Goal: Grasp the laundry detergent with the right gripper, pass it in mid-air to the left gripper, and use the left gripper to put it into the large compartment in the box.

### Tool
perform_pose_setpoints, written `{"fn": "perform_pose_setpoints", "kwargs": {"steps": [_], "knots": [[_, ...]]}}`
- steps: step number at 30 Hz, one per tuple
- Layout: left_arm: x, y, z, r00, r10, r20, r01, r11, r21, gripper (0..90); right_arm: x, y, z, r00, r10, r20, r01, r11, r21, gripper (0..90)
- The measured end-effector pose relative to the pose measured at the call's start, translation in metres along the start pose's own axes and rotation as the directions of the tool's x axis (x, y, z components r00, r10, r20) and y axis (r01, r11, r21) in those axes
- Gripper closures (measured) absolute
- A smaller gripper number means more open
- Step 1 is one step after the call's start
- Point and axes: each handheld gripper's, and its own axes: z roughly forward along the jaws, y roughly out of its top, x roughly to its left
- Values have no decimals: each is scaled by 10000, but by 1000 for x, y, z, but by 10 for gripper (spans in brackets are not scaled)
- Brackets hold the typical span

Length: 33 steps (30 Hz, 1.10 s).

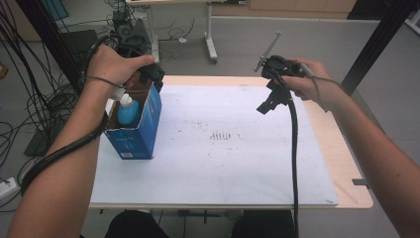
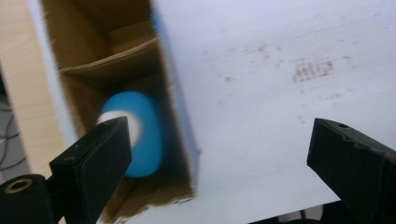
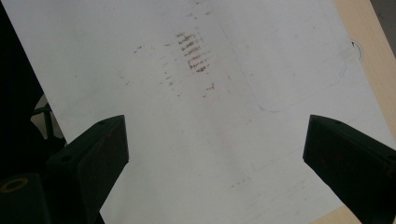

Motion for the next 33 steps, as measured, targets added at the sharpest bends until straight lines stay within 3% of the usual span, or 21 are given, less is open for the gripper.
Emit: {"fn": "perform_pose_setpoints", "kwargs": {"steps": [7,18,26,30,33], "knots": [[-23,5,5,9967,627,519,-618,9979,-186,56,1,3,3,10000,-13,-17,13,10000,89,66],[-50,9,21,9901,997,989,-983,9950,-186,61,5,9,4,9999,-103,-39,103,9999,81,66],[-60,10,53,9876,1084,1138,-1075,9941,-139,70,5,7,3,10000,-88,-17,88,9999,80,66],[-62,10,70,9906,1003,933,-1000,9950,-74,76,4,5,1,10000,-68,12,68,9999,81,66],[-63,9,85,9895,1005,1036,-1012,9949,19,84,3,4,0,10000,-47,30,47,10000,81,66]]}}
